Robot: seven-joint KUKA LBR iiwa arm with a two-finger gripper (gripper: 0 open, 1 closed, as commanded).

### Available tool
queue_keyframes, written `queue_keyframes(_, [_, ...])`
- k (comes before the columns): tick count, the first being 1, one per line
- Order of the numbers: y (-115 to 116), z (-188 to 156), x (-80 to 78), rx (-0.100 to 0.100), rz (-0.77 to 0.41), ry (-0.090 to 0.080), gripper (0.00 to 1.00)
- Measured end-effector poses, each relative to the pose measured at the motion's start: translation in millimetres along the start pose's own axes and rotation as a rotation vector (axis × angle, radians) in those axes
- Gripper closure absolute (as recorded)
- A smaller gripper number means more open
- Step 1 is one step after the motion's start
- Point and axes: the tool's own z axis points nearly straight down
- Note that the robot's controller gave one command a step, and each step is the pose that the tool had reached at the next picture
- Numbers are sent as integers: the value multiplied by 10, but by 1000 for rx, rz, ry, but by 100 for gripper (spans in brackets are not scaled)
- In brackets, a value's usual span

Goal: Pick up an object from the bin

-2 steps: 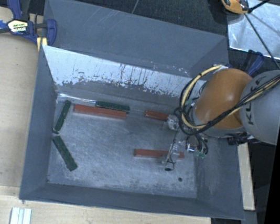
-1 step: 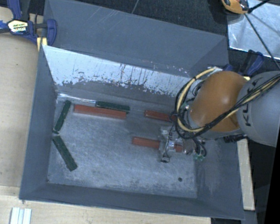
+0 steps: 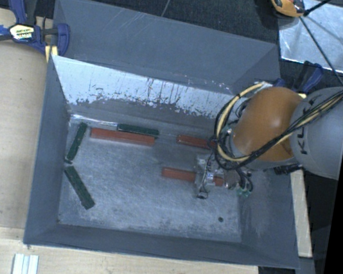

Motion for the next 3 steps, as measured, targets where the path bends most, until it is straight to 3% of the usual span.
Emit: queue_keyframes(3, [-2, -116, 2, -1, 1, 5, 100])
